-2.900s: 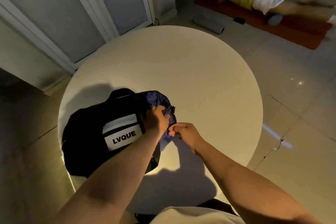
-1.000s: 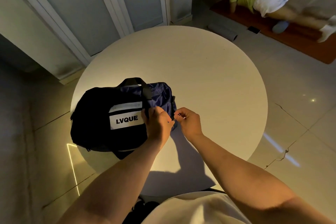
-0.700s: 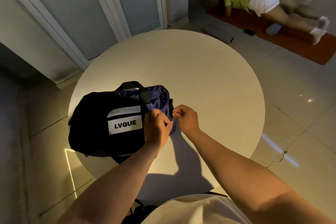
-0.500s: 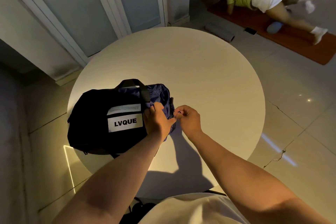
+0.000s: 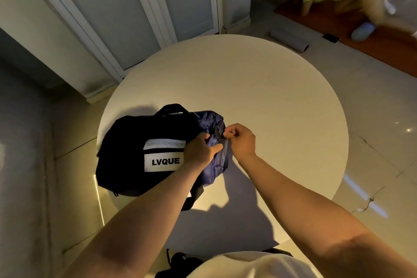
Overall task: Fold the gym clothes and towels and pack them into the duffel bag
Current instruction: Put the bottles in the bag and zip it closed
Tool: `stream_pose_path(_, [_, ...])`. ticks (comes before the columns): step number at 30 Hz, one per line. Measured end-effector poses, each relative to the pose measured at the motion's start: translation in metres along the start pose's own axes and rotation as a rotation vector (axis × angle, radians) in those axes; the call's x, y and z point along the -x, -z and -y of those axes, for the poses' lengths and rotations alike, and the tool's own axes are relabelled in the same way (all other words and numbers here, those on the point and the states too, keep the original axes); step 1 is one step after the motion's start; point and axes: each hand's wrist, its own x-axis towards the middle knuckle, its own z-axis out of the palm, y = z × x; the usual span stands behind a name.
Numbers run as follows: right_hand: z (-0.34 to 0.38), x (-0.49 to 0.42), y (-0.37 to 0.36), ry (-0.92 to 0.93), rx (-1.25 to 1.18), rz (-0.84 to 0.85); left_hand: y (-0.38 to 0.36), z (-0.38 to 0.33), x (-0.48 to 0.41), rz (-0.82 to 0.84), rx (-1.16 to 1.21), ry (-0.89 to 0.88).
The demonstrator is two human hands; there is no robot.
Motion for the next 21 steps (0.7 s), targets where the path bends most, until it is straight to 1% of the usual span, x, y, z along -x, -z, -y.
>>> stream_pose_path(3, [-0.002, -0.008, 0.003, -0.008, -0.014, -0.002, 0.005, -0.004, -0.007, -0.002, 0.068, 0.030])
stream_pose_path(8, [0.005, -0.037, 0.004, -0.050, -0.047, -0.092, 0.011, -0.009, -0.009, -0.009, 0.103, 0.029])
stream_pose_path(17, [0.011, -0.070, -0.004, -0.079, -0.043, -0.183, 0.014, -0.016, -0.017, 0.067, 0.196, -0.022])
stream_pose_path(21, [0.011, -0.077, -0.006, -0.083, -0.027, -0.209, 0.010, -0.024, -0.026, 0.098, 0.225, -0.007])
